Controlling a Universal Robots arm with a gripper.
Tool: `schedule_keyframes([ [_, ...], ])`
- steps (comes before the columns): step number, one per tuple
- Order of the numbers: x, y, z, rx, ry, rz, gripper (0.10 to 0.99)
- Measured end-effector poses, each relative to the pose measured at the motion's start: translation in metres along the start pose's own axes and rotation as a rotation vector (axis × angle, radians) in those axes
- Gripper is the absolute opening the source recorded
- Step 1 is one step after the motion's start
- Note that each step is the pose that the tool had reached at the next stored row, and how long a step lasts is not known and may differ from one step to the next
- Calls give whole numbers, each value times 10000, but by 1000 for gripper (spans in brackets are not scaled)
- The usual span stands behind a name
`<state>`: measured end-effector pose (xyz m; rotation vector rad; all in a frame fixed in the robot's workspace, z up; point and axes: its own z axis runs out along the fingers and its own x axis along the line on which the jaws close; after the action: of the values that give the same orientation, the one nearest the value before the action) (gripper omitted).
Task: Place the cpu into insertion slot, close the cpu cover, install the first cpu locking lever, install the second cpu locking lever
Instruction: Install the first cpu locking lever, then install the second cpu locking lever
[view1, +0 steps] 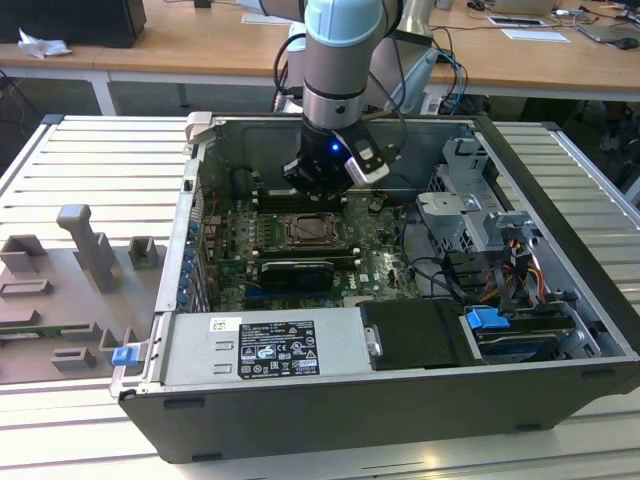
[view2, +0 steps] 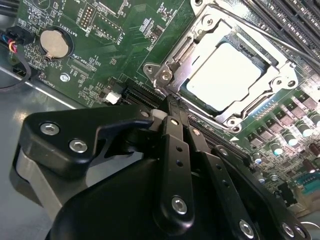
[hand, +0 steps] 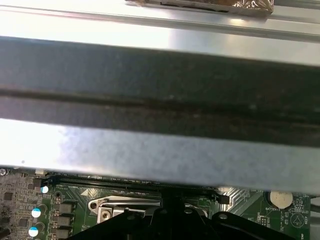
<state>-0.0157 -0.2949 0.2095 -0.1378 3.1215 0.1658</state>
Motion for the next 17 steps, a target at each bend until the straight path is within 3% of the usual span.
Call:
schedule_keyframes([
  [17, 6, -65, -7, 0, 0, 1, 106],
])
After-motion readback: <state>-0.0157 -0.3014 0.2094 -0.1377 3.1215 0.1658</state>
